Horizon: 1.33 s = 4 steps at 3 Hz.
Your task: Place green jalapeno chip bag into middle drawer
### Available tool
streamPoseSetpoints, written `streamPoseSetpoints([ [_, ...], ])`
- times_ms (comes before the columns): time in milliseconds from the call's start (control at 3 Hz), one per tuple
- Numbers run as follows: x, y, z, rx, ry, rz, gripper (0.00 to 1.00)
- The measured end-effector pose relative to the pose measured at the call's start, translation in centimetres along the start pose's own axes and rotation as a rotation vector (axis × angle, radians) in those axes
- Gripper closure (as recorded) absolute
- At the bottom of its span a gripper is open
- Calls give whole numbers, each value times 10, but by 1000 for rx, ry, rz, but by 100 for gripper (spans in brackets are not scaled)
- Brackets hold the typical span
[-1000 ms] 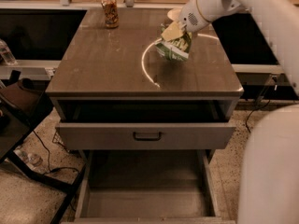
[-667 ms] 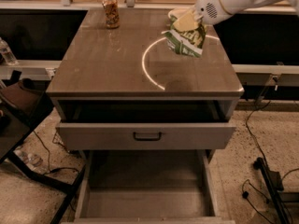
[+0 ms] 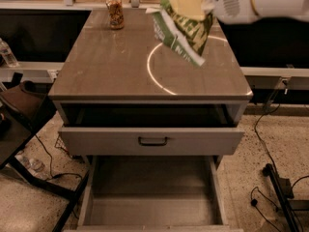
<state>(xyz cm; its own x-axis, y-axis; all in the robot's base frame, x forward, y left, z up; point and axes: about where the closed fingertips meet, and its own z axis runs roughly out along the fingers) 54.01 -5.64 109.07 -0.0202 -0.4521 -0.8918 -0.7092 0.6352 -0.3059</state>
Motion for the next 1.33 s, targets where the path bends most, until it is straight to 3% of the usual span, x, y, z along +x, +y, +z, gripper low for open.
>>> streamPoseSetpoints([
  [333,29,43,-14,22,-1,6,100],
  [667,75,51,-30,40,42,83,100],
  [1333,87,55,-30,56,60,92,100],
])
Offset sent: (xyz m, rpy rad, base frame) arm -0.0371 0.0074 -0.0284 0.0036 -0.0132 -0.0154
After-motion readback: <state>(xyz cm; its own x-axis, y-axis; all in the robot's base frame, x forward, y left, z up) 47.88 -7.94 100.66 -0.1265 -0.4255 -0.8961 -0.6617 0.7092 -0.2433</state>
